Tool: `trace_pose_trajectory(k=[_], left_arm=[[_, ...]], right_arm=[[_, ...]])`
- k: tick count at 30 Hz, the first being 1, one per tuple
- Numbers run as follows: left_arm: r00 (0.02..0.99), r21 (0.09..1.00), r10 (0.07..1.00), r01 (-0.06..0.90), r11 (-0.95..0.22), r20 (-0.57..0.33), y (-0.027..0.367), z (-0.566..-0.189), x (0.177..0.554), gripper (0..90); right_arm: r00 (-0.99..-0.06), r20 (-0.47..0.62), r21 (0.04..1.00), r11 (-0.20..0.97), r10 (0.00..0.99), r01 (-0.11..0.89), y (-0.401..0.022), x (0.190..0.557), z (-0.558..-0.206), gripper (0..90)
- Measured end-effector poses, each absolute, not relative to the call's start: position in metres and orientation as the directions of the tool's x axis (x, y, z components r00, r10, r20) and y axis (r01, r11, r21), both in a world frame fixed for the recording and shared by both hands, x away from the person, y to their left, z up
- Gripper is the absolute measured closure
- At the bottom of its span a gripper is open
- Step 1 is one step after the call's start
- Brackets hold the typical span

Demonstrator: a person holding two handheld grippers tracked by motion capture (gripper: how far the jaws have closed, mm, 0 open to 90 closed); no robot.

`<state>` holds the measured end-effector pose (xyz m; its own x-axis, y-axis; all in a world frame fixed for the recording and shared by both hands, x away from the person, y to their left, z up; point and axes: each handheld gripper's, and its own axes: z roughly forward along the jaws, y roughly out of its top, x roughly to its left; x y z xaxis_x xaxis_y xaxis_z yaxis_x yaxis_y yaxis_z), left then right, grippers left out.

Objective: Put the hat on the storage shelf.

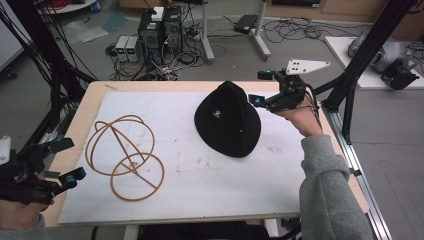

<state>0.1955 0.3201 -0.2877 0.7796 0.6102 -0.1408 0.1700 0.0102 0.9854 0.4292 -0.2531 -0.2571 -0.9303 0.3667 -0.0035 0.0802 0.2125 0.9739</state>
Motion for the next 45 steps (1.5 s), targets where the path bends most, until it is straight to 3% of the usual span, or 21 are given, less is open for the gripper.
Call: trace_pose_trajectory(k=[10,23,31,45], left_arm=[[0.774,0.985,0.616,0.173,0.011,-0.143,0.321,-0.289,0.191,1.7],[0.768,0.984,0.624,0.18,0.008,-0.145,0.323,-0.29,0.189,1.7],[0.764,0.983,0.626,0.183,0.018,-0.154,0.326,-0.292,0.189,1.7],[0.754,0.983,0.64,0.181,0.014,-0.148,0.327,-0.291,0.187,1.7]], right_arm=[[-0.939,0.034,0.969,0.22,0.341,0.114,-0.239,0.453,-0.274,1.1],[-0.903,0.001,0.97,0.218,0.43,0.105,-0.23,0.481,-0.299,1.1],[-0.882,0.043,0.947,0.261,0.469,0.185,-0.216,0.496,-0.322,1.0],[-0.841,0.03,0.923,0.308,0.54,0.23,-0.21,0.509,-0.341,1.1]])
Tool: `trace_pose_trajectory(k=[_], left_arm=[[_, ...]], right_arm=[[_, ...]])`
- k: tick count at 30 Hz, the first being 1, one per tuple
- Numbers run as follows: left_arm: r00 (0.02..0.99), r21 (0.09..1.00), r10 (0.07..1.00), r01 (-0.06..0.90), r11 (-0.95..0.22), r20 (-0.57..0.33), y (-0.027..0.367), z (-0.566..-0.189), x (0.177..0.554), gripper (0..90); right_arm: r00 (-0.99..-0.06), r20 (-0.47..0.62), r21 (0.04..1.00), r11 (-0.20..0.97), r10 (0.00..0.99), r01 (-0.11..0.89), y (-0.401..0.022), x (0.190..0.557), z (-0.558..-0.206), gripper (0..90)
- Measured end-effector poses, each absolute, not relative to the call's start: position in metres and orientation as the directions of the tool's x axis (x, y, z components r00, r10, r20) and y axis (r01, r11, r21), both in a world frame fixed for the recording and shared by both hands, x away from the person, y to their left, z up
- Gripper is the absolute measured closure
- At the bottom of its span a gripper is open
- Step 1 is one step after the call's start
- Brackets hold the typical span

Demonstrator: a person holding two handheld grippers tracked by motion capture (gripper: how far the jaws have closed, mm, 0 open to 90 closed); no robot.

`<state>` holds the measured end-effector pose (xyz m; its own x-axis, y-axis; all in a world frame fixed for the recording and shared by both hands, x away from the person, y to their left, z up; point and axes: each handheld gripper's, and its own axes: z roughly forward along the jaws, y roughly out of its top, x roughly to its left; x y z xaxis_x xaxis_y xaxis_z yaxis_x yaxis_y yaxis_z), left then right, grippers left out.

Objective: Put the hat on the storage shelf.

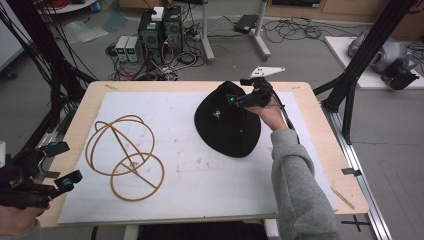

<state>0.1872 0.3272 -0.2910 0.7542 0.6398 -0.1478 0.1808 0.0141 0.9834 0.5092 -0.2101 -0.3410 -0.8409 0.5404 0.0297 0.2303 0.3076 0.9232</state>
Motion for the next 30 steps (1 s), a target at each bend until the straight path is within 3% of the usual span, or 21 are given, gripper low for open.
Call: trace_pose_trajectory(k=[11,16,19,23,30], left_arm=[[0.751,0.982,0.642,0.189,0.014,-0.154,0.3276,-0.2924,0.1881,1.7],[0.761,0.982,0.628,0.187,0.027,-0.163,0.3281,-0.2917,0.1878,1.7],[0.761,0.982,0.627,0.189,0.026,-0.163,0.3286,-0.2926,0.1881,1.7],[0.754,0.98,0.633,0.198,0.035,-0.175,0.3315,-0.2951,0.1895,1.7],[0.757,0.98,0.63,0.196,0.031,-0.171,0.331,-0.2941,0.1894,1.7]], right_arm=[[-0.824,0.043,0.916,0.307,0.565,0.258,-0.2084,0.5118,-0.3445,1.1],[-0.817,0.029,0.907,0.328,0.576,0.263,-0.2074,0.5124,-0.346,5.4],[-0.82,0.027,0.892,0.357,0.572,0.278,-0.2057,0.5131,-0.3482,19.2],[-0.816,0.013,0.886,0.372,0.579,0.278,-0.2047,0.5125,-0.3481,27.7],[-0.804,-0.01,0.878,0.39,0.594,0.277,-0.2063,0.51,-0.345,70.4]])
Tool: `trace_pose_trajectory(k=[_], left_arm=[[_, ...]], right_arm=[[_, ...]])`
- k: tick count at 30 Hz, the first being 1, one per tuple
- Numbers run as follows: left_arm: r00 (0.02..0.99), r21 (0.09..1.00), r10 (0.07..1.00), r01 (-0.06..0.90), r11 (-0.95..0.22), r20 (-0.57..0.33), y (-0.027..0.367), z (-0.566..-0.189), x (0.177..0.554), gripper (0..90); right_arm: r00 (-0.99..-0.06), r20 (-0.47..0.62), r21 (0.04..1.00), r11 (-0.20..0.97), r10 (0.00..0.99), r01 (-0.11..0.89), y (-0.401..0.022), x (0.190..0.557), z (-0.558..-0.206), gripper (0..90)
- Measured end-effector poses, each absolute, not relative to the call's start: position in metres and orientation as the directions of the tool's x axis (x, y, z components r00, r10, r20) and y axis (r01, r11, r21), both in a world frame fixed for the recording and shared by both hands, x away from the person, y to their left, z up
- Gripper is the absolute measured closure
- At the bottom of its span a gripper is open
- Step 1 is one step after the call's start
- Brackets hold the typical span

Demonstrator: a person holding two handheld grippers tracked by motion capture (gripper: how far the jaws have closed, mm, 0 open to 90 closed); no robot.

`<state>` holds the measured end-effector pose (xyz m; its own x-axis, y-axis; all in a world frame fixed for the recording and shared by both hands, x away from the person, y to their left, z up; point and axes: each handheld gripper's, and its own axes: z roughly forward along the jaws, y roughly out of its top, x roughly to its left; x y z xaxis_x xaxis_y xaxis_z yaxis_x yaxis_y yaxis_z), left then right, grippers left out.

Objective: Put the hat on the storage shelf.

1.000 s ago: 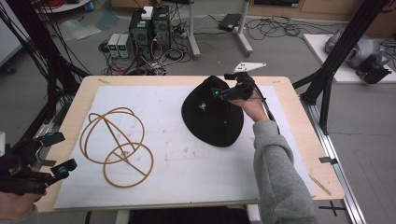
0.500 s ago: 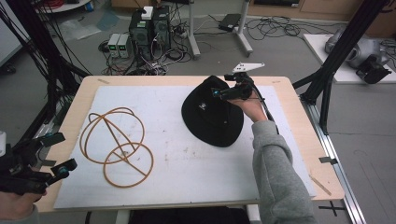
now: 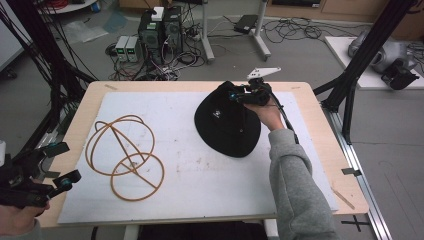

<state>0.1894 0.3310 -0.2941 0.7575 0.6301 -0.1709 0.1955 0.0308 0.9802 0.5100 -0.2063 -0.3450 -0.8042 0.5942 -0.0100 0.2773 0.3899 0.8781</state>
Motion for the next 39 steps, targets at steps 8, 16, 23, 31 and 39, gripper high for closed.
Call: trace_pose_trajectory(k=[8,16,23,31,39], left_arm=[[0.753,0.98,0.635,0.196,0.033,-0.172,0.332,-0.294,0.189,1.7],[0.752,0.981,0.638,0.194,0.03,-0.168,0.332,-0.294,0.189,1.7],[0.74,0.982,0.653,0.186,0.029,-0.16,0.335,-0.294,0.188,1.7],[0.739,0.984,0.656,0.176,0.032,-0.154,0.335,-0.292,0.186,1.7],[0.745,0.983,0.649,0.182,0.028,-0.156,0.332,-0.292,0.189,1.7]], right_arm=[[-0.795,-0.044,0.868,0.418,0.605,0.27,-0.205,0.507,-0.345,84.5],[-0.792,-0.056,0.865,0.426,0.608,0.266,-0.204,0.505,-0.342,84.5],[-0.804,-0.085,0.863,0.447,0.588,0.236,-0.211,0.499,-0.329,84.6],[-0.822,-0.06,0.91,0.369,0.567,0.188,-0.237,0.483,-0.294,84.8],[-0.835,-0.082,0.921,0.361,0.543,0.145,-0.241,0.471,-0.263,84.8]])
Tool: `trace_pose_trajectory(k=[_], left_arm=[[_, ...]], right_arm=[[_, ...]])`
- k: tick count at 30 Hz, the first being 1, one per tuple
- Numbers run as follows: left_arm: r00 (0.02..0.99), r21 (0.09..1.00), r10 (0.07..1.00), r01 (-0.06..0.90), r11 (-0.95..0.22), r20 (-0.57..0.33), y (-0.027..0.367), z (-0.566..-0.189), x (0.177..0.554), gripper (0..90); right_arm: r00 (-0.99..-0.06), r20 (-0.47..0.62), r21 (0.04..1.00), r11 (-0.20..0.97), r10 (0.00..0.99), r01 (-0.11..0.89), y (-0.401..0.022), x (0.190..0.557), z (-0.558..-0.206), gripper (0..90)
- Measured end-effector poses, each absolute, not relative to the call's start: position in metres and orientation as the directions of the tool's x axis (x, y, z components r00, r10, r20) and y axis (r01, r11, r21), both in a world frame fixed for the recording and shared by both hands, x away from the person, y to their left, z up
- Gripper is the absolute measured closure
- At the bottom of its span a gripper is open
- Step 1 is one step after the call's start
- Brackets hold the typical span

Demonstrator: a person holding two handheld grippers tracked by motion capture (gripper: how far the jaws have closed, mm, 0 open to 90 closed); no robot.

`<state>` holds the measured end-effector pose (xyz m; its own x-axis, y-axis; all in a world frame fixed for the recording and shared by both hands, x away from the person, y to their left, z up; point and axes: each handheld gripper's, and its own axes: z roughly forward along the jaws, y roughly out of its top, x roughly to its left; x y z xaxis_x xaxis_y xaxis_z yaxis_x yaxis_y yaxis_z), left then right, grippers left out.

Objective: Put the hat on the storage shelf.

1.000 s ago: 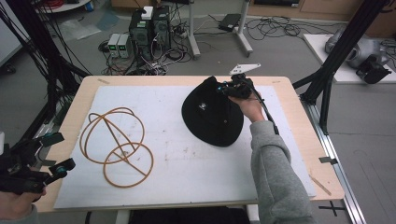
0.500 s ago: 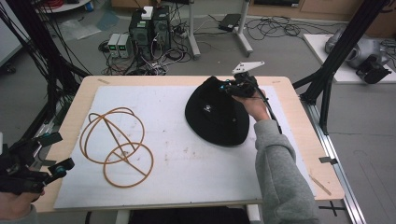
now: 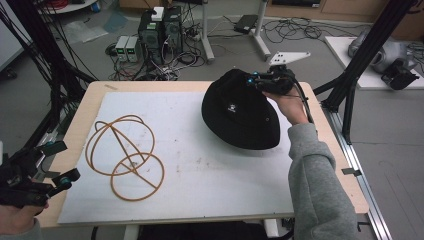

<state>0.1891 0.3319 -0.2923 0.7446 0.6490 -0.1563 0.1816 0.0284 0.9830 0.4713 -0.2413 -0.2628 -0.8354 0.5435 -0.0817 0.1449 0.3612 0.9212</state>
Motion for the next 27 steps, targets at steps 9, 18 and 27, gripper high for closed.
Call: trace_pose_trajectory(k=[9,18,27], left_arm=[[0.754,0.984,0.637,0.173,0.047,-0.163,0.336,-0.291,0.186,1.7],[0.749,0.984,0.642,0.169,0.05,-0.161,0.337,-0.29,0.185,1.7],[0.749,0.984,0.642,0.172,0.051,-0.164,0.336,-0.289,0.185,1.7]], right_arm=[[-0.852,-0.108,0.933,0.348,0.512,0.091,-0.24,0.454,-0.213,84.7],[-0.853,-0.148,0.936,0.348,0.501,0.042,-0.241,0.439,-0.176,84.7],[-0.856,-0.153,0.944,0.33,0.494,0.022,-0.242,0.432,-0.162,84.7]])
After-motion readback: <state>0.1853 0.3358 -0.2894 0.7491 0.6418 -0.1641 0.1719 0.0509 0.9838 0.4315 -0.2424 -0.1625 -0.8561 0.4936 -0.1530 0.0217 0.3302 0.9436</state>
